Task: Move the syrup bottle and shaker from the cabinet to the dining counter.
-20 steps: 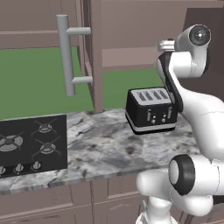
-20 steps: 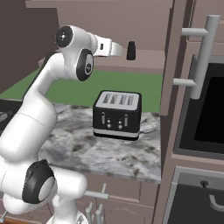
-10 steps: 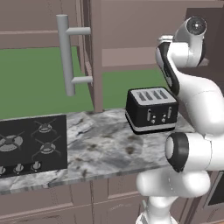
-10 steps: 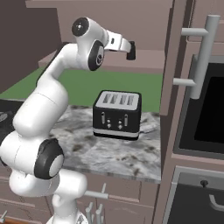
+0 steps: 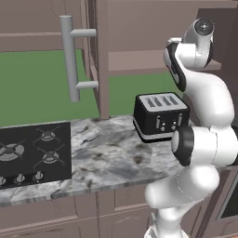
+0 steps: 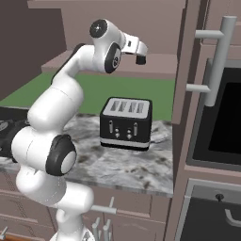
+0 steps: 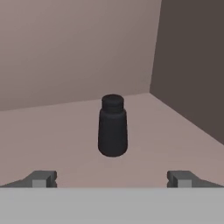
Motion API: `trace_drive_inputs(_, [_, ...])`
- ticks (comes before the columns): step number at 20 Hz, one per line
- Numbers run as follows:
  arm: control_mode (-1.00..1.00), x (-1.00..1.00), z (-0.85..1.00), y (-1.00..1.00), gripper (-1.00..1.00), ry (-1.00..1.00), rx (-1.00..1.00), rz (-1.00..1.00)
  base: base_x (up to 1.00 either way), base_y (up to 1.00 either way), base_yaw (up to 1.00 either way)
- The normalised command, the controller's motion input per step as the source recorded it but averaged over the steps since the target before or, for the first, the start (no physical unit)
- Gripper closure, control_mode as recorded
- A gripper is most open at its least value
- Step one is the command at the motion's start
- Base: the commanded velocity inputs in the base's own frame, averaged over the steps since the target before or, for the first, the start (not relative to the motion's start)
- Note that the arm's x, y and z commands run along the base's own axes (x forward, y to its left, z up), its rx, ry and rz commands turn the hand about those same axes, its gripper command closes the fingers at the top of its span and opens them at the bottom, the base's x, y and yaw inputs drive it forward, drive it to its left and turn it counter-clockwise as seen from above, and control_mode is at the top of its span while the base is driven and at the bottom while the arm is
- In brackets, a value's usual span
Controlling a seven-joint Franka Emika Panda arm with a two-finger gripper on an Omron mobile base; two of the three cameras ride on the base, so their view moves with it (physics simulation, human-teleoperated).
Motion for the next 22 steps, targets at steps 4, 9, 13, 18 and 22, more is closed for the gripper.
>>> trace_drive_inputs(4, [-1.00, 0.33, -0.15, -0.17, -1.00, 0.00, 0.00, 0.00, 0.00, 0.00, 0.00])
trace_drive_inputs(9, [-1.00, 0.35, -0.03, -0.15, -1.00, 0.00, 0.00, 0.00, 0.00, 0.00, 0.00])
trace_drive_inputs(13, [-1.00, 0.34, 0.00, -0.04, -1.00, 0.04, 0.00, 0.00, 0.00, 0.00, 0.00])
trace_drive_inputs(18, [-1.00, 0.33, -0.03, 0.00, -1.00, 0.06, 0.00, 0.00, 0.00, 0.00, 0.00])
trace_drive_inputs(22, [-1.00, 0.33, -0.01, 0.00, -1.00, 0.05, 0.00, 0.00, 0.00, 0.00, 0.00])
